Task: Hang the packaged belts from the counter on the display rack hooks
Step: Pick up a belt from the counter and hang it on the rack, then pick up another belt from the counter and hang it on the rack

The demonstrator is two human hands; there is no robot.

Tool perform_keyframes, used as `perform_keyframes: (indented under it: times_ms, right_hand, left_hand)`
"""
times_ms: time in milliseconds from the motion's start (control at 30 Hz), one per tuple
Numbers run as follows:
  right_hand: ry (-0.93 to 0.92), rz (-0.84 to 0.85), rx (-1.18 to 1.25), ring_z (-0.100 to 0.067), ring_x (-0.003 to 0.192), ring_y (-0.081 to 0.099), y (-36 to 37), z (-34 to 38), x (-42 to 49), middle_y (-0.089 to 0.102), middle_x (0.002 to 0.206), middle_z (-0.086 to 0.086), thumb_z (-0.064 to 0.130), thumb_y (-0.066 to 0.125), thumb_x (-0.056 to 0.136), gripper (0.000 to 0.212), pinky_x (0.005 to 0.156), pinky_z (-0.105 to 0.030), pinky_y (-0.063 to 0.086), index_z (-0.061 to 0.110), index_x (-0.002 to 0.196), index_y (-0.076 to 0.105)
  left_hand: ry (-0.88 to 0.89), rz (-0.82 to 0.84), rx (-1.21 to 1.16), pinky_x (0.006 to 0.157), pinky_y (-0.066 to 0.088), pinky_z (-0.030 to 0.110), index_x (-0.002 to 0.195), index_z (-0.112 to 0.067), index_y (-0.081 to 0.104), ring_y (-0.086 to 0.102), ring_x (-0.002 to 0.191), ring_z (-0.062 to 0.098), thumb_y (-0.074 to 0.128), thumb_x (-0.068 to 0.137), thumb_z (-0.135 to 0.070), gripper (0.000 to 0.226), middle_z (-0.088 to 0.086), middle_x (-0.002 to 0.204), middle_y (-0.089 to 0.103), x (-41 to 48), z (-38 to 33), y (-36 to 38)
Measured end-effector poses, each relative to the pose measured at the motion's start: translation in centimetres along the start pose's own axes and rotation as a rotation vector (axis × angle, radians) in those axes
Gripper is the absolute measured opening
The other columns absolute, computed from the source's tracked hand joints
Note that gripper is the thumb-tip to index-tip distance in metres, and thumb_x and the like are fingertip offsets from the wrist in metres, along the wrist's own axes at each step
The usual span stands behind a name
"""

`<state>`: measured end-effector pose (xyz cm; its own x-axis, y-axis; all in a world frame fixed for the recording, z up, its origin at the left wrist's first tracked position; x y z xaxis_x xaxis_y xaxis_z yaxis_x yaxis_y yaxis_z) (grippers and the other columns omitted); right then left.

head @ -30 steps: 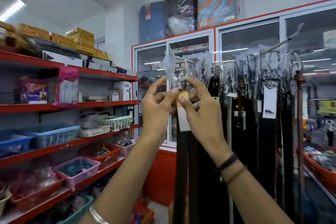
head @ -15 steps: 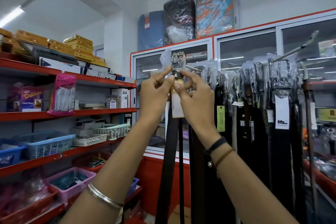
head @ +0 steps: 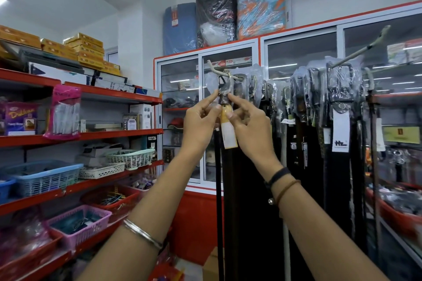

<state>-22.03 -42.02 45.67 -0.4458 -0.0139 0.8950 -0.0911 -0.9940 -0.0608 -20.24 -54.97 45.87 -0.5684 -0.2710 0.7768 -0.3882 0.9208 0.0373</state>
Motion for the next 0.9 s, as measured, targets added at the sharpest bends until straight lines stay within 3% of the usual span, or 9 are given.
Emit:
perform_keyframes:
  times_ms: [100,267,467,567,700,800,900]
  right_hand:
    - [0.039,0.044,0.000,-0.015,0.071,0.069,-1.0,-1.2,-0.6,0.066,0.074,0.013,0.020,0.060,0.087,0.034,0.072,-0.048,0.059,0.036,0.118,0.060]
    - [-0.066,-0.095,-0.080,-0.015,0.071,0.069,-6.5,-0.6,-4.1,0.072,0.085,0.007,0.024,0.060,0.086,0.027,0.070,-0.044,0.059,0.030,0.113,0.062]
    - [-0.116,-0.144,-0.149,-0.009,0.068,0.069,-15.8,-0.2,-11.6,0.070,0.084,0.003,0.015,0.056,0.092,0.021,0.056,-0.027,0.057,0.017,0.111,0.064]
    - [-0.052,-0.171,-0.223,-0.004,0.070,0.067,-20.9,-1.6,-15.4,0.070,0.088,0.003,0.011,0.057,0.090,0.021,0.059,-0.016,0.051,0.013,0.109,0.066]
    - [0.061,-0.227,-0.347,0.000,0.087,0.066,-28.2,-4.0,-20.5,0.070,0.100,0.006,0.010,0.057,0.090,0.021,0.075,-0.013,0.051,0.012,0.108,0.068]
    - [0.161,-0.261,-0.451,-0.004,0.077,0.067,-34.2,-5.9,-24.4,0.072,0.094,0.003,0.013,0.056,0.091,0.020,0.064,-0.016,0.053,0.012,0.107,0.069]
    - [0.264,-0.301,-0.538,-0.004,0.067,0.067,-40.7,-7.9,-28.5,0.071,0.082,0.004,0.015,0.055,0.092,0.019,0.060,-0.017,0.053,0.012,0.105,0.068]
  left_hand:
    - [0.033,-0.057,0.146,0.097,0.052,0.044,0.124,-0.027,0.061,0.064,0.102,0.017,0.055,0.091,-0.028,0.034,0.003,0.117,0.064,-1.2,0.9,0.4]
    - [0.309,-0.237,0.269,0.099,0.041,0.024,0.111,-0.021,0.062,0.052,0.110,0.016,0.053,0.091,-0.026,0.022,0.000,0.111,0.051,-8.2,-1.8,2.7]
    - [0.452,-0.100,0.118,0.096,0.045,0.048,0.107,-0.012,0.062,0.054,0.111,0.026,0.051,0.092,-0.019,0.019,0.000,0.111,0.052,-17.2,-2.7,10.8]
    - [0.430,0.014,0.055,0.093,0.047,0.049,0.105,-0.010,0.063,0.056,0.109,0.027,0.051,0.091,-0.017,0.020,0.001,0.111,0.053,-21.1,-2.3,16.2]
    - [0.303,0.166,-0.021,0.096,0.046,0.041,0.105,-0.010,0.063,0.055,0.109,0.020,0.053,0.091,-0.016,0.018,-0.001,0.111,0.053,-25.9,-0.6,23.6]
    - [0.186,0.261,-0.061,0.097,0.044,0.031,0.102,-0.011,0.063,0.055,0.108,0.016,0.052,0.091,-0.017,0.017,0.001,0.109,0.055,-29.6,0.7,28.9]
    - [0.090,0.371,-0.093,0.094,0.045,0.031,0.100,-0.011,0.063,0.055,0.106,0.015,0.051,0.092,-0.019,0.017,0.003,0.106,0.056,-33.5,1.7,34.6]
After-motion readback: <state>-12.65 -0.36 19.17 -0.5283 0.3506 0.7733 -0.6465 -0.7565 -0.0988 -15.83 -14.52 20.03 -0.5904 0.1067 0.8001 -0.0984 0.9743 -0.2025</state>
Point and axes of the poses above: each hand's wrist, its own x-axis towards the middle knuckle, its own y-axis out of the palm, z = x × y, the point moved 8 cm from there along x, towards the middle knuckle
